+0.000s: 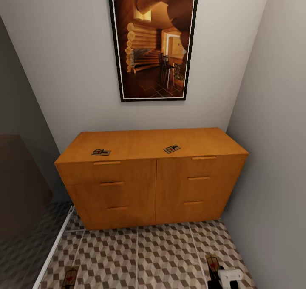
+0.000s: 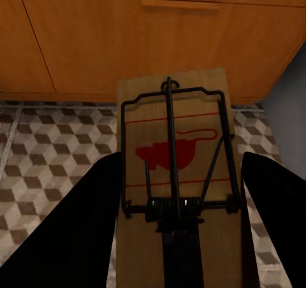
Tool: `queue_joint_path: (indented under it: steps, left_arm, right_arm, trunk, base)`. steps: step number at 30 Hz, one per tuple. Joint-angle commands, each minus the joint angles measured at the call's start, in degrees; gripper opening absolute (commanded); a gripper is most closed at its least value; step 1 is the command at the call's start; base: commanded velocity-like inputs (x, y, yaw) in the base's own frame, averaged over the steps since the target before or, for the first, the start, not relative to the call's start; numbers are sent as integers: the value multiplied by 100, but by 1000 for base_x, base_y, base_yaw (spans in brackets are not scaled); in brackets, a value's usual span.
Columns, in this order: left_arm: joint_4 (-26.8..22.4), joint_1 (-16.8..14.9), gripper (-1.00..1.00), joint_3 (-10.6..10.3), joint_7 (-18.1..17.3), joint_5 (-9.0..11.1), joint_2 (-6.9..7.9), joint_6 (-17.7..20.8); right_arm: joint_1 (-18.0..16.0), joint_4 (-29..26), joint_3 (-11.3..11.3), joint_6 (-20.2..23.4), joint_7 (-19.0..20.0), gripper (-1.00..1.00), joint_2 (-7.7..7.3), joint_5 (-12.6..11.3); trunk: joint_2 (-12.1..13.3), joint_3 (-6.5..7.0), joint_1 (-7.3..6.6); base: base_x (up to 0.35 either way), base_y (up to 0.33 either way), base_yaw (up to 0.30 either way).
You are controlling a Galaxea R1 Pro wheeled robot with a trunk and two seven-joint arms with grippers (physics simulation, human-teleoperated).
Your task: Take the four mousetraps from the cabinet in the bathroom and place them on the bathroom floor. Make sure all four end up on the same floor surface, and ensure that at least two of them are either under or directly next to the same bathroom sink.
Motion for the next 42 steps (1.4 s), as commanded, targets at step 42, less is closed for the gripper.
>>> queue_joint_path:
  steps: [42]
  left_arm:
    - [36,-5,-100,-59,36,-21,-24,33]
  right_arm:
    - [-1,-35,15,8,-31,-100,7,35]
  trunk:
    - [-3,-5,0]
  base:
    - [0,0,0]
